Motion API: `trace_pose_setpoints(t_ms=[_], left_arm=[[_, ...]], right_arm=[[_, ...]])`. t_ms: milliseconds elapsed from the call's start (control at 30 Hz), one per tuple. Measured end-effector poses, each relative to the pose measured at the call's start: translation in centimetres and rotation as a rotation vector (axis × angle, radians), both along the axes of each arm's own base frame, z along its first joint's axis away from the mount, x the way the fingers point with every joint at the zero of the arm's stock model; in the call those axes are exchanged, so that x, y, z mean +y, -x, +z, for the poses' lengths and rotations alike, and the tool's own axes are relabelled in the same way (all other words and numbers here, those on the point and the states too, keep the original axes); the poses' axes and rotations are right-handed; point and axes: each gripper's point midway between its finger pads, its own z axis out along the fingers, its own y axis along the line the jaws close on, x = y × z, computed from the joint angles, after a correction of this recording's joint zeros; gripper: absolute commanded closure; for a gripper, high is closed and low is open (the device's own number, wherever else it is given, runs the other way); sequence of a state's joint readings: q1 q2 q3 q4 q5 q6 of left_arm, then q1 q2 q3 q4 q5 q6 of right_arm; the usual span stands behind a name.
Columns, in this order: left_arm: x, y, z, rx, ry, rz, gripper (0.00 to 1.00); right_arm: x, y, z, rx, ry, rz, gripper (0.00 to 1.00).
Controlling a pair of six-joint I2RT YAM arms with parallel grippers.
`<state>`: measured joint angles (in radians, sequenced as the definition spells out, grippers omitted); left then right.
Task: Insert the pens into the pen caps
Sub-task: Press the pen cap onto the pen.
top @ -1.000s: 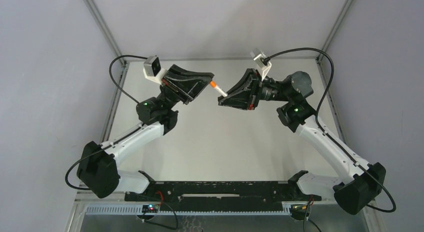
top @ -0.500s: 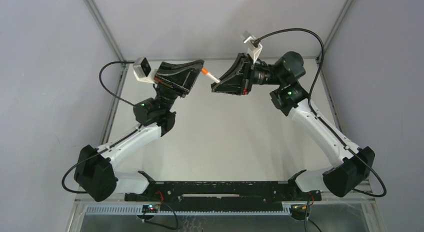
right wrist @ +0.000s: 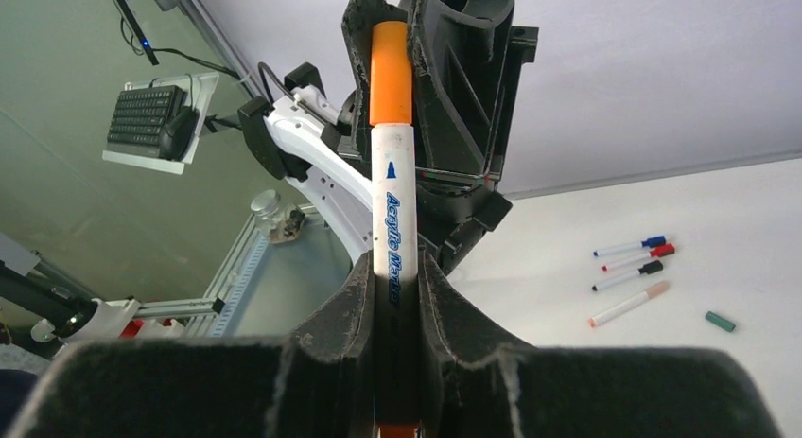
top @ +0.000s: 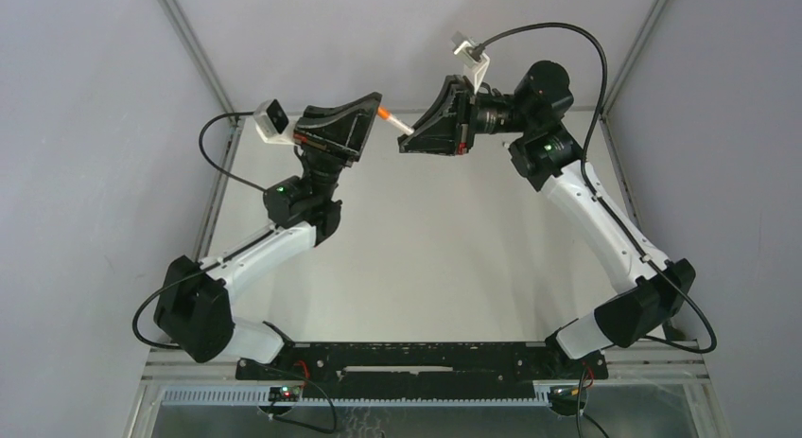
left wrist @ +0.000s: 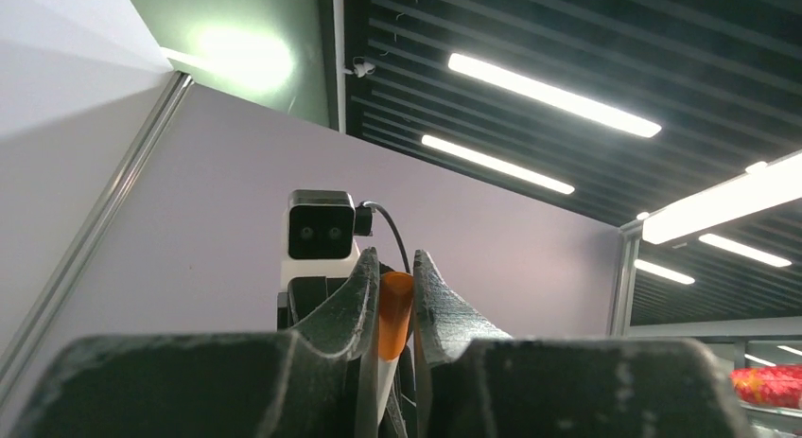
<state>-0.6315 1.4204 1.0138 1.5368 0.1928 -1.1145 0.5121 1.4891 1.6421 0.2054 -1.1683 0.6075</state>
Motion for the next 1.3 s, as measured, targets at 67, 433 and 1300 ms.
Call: trace_pose_setpoints(t_ms=[67,433,1300], left_arm=[[-0.1,-0.1,-0.2,0.007,-0.003,-0.002,0.98],[-1.5,-1.2,-3.3,0.065,-0.077,-0.016,0.88],[-4.9,1.1,-7.5,0.052,-0.290,-0.141,0.38]], right_arm=[[-0.3,-0.2,-0.3,0.013,0.004,0.000,1.00],[-1.4,-0.3,-4.2,0.151,0.015,-0.051,1.00],[-1.9,-1.5,-4.5,0.271,-0.040,-0.127,1.00]])
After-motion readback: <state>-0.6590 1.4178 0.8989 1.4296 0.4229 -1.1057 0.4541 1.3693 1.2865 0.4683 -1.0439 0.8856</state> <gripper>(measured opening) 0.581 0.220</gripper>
